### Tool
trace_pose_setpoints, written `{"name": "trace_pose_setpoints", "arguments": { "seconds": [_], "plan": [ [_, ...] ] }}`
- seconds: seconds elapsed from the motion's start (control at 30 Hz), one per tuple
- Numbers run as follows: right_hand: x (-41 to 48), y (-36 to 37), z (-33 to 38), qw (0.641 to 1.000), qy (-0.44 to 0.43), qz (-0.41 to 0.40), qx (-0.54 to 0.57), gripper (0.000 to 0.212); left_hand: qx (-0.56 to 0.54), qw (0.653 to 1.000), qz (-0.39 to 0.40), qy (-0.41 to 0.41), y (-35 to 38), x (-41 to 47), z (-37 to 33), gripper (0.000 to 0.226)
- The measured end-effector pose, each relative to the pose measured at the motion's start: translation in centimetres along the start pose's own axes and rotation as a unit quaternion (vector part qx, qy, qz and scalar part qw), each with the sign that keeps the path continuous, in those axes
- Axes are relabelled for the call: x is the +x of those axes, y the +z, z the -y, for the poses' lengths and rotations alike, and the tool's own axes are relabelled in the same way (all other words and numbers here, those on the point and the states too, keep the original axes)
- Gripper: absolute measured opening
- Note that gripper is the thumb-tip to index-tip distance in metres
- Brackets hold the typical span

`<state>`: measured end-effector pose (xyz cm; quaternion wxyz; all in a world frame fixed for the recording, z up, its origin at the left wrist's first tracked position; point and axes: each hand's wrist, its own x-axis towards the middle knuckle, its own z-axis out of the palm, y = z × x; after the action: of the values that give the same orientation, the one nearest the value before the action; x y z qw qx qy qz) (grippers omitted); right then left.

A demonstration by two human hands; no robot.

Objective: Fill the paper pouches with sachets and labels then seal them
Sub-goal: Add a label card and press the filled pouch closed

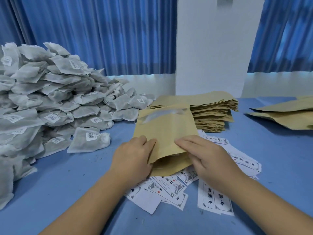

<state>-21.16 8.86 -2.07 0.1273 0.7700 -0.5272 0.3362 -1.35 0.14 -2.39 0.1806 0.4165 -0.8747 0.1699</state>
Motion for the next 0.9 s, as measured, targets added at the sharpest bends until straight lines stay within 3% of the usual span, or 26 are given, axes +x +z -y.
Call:
{"name": "trace_pose_setpoints", "arguments": {
  "seconds": [0.2,0.3,0.43,0.53,0.6,0.7,0.77,0.9],
  "plan": [
    [-0.2,0.3,0.1,0.996,-0.002,-0.028,0.08,0.044,0.062,0.995,-0.061,-0.05,-0.6,0.3,-1.0,0.055],
    [-0.3,0.3,-0.1,0.995,-0.006,-0.042,0.089,0.043,0.032,0.996,-0.067,-0.05,-1.1,0.3,-0.9,0.052],
    [-0.5,-0.1,-0.1,0.991,-0.008,-0.057,0.12,0.042,-0.032,0.995,-0.099,0.01,-1.7,-0.9,-0.6,0.037],
    [-0.5,0.1,0.3,0.987,-0.016,-0.072,0.145,0.041,-0.046,0.993,-0.107,-0.019,-2.5,-1.9,-0.8,0.041],
    [-0.5,0.3,0.6,0.984,-0.019,-0.08,0.157,0.041,-0.022,0.993,-0.11,-0.023,-2.7,-2.3,-0.9,0.028],
    [-0.7,0.6,0.9,0.981,-0.018,-0.072,0.181,0.041,0.001,0.998,-0.055,-0.027,-2.4,-2.3,-0.7,0.035],
    [-0.8,0.8,1.0,0.98,-0.018,-0.05,0.191,0.041,0.012,0.997,-0.012,-0.075,-2.0,-2.3,-0.6,0.04],
    [-0.9,0.8,1.3,0.98,-0.013,-0.009,0.199,0.04,0.038,0.994,0.005,-0.103,-1.1,-2.7,-0.6,0.051]
  ]
}}
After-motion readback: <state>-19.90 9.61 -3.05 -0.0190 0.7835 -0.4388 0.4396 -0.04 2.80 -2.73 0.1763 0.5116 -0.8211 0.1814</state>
